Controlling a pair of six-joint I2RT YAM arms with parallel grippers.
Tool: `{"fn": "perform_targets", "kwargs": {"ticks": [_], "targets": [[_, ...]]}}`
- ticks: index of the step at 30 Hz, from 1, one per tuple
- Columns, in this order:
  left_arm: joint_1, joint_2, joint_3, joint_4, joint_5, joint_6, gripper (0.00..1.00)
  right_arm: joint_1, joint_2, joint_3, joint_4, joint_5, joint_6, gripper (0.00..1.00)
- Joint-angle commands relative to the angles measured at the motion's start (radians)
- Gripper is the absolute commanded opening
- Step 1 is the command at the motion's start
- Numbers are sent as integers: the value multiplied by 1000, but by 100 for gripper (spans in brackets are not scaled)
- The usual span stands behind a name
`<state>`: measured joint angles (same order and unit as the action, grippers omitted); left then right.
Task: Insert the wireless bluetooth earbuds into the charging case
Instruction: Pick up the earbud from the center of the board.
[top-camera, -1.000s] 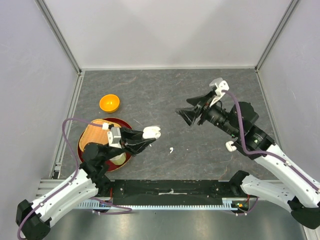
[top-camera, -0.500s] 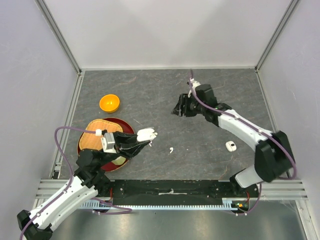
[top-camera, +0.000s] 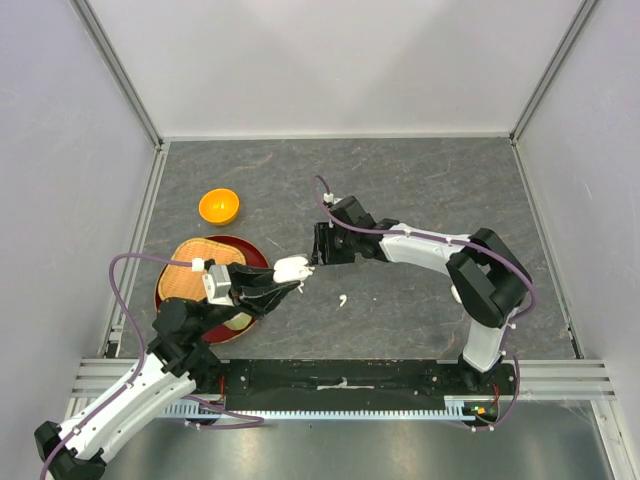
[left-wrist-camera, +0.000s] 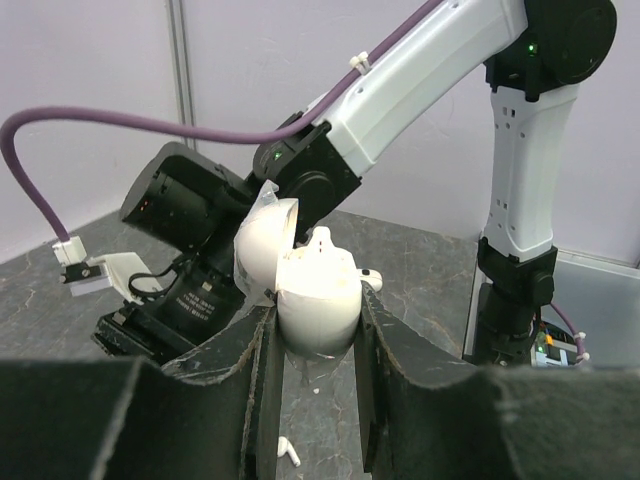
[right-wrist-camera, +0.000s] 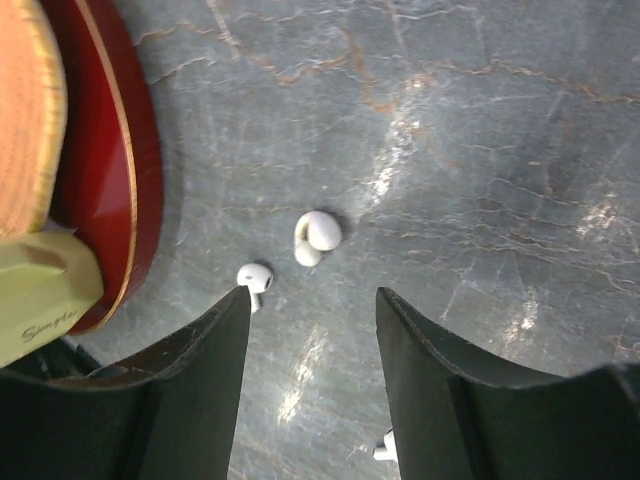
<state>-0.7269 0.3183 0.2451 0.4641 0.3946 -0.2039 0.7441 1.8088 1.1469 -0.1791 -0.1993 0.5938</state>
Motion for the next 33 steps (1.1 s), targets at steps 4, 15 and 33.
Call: {"fn": "perform_targets", "kwargs": {"ticks": [4, 15, 33], "targets": [[-2, -7, 6, 15, -22, 34, 2, 24, 67, 53, 44, 138, 96, 59], [-2, -2, 3, 15, -30, 41, 2, 32, 129, 69, 99, 121, 143, 53], [-2, -1, -4, 15, -31, 38, 2, 63, 153, 73, 63, 143, 120, 44]]}}
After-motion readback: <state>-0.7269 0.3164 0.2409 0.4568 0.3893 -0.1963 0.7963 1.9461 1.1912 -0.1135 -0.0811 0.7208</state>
